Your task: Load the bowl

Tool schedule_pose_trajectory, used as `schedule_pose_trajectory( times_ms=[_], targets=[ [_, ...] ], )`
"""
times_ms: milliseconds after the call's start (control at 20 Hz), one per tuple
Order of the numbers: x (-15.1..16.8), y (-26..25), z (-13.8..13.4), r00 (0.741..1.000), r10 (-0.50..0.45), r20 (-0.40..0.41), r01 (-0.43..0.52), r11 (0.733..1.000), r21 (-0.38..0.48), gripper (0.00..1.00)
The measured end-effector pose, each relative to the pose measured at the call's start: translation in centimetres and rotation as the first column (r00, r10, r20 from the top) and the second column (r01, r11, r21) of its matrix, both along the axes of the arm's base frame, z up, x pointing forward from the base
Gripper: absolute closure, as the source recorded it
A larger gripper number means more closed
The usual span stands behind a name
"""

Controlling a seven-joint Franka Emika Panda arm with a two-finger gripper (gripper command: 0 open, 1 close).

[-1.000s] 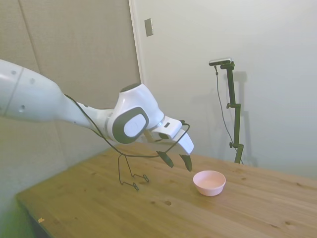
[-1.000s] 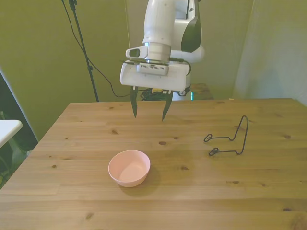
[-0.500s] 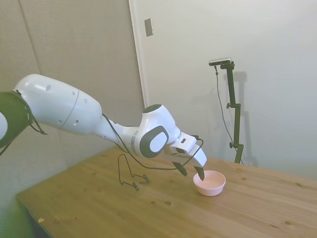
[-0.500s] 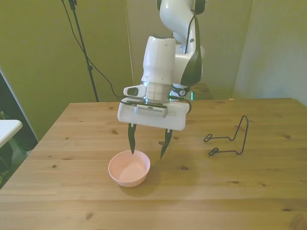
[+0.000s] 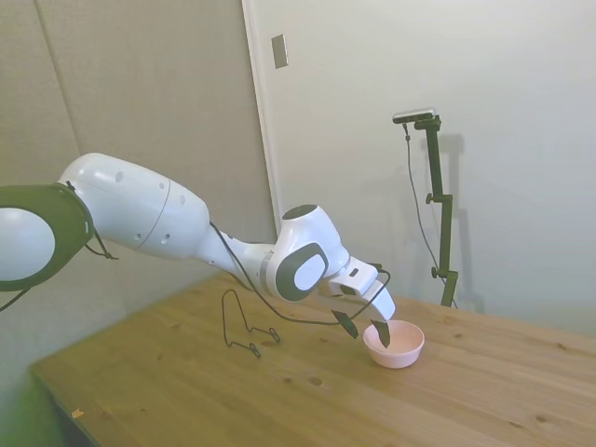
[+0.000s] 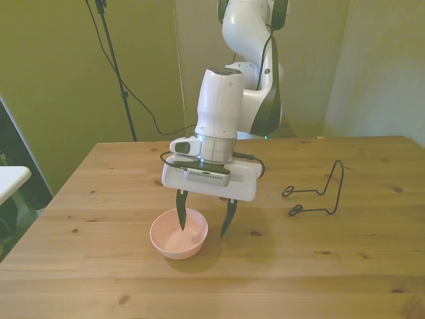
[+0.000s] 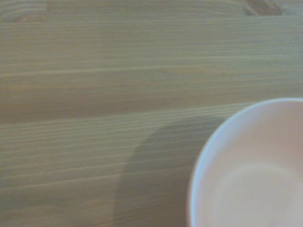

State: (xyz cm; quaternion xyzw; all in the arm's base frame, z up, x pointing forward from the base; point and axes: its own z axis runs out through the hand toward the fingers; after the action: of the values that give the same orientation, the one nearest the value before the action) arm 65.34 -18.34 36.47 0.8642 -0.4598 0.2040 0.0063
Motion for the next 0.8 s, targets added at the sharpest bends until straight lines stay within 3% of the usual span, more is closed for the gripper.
schedule_pose_trajectory(
  times_ms=[800],
  targets=[
    [1.1, -0.8, -0.2, 0.999, -0.032, -0.027, 0.033, 0.999, 0.029, 1.0]
  ],
)
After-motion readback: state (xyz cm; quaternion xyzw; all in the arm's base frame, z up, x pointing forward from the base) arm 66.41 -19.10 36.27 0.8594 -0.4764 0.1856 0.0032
